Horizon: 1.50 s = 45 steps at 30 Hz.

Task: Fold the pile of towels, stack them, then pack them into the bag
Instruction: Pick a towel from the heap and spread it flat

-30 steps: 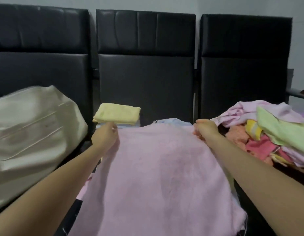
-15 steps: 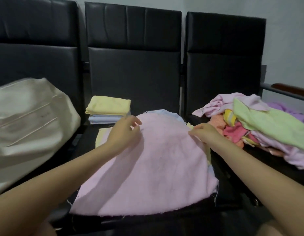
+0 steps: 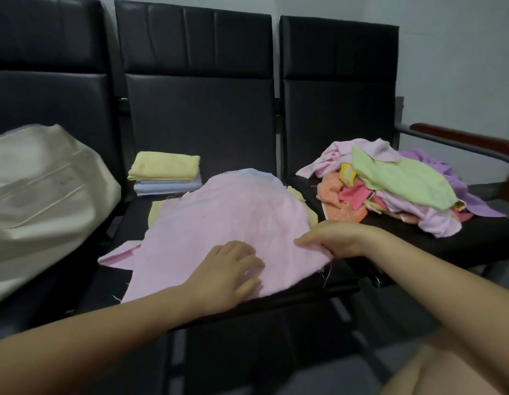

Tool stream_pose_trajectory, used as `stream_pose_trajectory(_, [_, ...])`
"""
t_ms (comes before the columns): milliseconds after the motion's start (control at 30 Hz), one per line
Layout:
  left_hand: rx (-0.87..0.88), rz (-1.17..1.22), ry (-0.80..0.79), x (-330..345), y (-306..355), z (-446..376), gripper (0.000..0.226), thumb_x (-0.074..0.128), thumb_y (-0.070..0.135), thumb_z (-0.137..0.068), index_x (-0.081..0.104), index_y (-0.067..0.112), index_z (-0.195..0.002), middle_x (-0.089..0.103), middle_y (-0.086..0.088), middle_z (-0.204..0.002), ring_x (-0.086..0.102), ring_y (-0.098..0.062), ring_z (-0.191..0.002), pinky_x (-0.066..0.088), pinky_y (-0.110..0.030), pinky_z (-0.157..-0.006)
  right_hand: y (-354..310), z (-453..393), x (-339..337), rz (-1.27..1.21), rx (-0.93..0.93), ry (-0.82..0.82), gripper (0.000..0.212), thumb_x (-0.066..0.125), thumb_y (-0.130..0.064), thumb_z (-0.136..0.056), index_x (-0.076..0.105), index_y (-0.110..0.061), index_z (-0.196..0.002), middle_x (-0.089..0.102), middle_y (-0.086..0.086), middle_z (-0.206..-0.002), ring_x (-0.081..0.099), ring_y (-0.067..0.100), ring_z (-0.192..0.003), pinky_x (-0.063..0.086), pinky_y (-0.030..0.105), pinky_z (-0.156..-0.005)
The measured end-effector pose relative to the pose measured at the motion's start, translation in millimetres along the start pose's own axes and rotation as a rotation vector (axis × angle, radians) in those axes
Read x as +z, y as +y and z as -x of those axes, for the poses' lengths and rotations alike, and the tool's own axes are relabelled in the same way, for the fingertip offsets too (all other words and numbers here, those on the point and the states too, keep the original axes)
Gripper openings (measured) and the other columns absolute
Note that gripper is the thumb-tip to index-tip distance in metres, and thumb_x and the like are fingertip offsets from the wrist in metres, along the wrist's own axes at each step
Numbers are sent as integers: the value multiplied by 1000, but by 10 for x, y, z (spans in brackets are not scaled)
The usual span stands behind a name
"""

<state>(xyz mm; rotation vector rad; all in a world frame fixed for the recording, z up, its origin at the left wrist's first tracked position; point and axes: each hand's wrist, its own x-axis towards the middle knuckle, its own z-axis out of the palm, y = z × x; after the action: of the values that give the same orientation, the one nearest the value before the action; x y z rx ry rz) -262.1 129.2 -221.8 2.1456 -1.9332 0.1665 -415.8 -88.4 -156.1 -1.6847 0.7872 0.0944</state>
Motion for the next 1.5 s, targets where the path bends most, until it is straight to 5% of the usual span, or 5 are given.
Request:
stream_pose_trajectory(233, [159, -314, 25, 213, -136, 210, 67, 35, 61, -93, 33, 25, -150, 42, -9, -151, 44, -27, -135, 21, -42, -110, 271, 104, -26, 345, -119, 295, 25, 61, -14, -89, 48, -7, -69, 42, 4, -62, 38, 13, -49, 31, 19, -45])
stream_pose_trajectory(667, [168, -267, 29, 218, -112, 178, 48, 27, 46, -100, 42, 32, -144, 47, -7, -147, 47, -28, -133, 37, -51, -107, 555, 148, 34, 506, -231, 429, 40, 76, -26, -79, 60, -11, -112, 54, -8, -82, 56, 12, -79, 45, 24, -68])
stream_pose_trajectory(1000, [17, 137, 134, -129, 106, 22, 58, 18, 55, -95, 68, 26, -101, 63, 6, -103, 54, -14, -100, 44, -29, -84, 509, 119, 575, 1222, -852, 406, 35, 48, -38, -89, 63, -13, -108, 58, 4, -107, 53, 27, -101, 38, 35, -75])
stream_pose_trajectory(1300, [-177, -263, 107, -628, -324, -87, 32, 51, 47, -93, 48, 23, -71, 55, 4, -73, 49, -18, -73, 25, -30, -59, -124, 42, -9, 701, -655, 436, 28, 51, -22, -97, 64, -2, -84, 60, 15, -79, 50, 26, -72, 37, 33, -62])
stream_pose_trajectory(1500, [-471, 302, 163, -871, -806, 198, 50, 41, 48, -91, 62, 3, -78, 60, -5, -73, 51, -19, -71, 42, -35, -68, -117, 57, -205, 66, -546, 307, 21, 51, -25, -99, 64, -20, -115, 67, -5, -105, 62, 4, -89, 48, 18, -72])
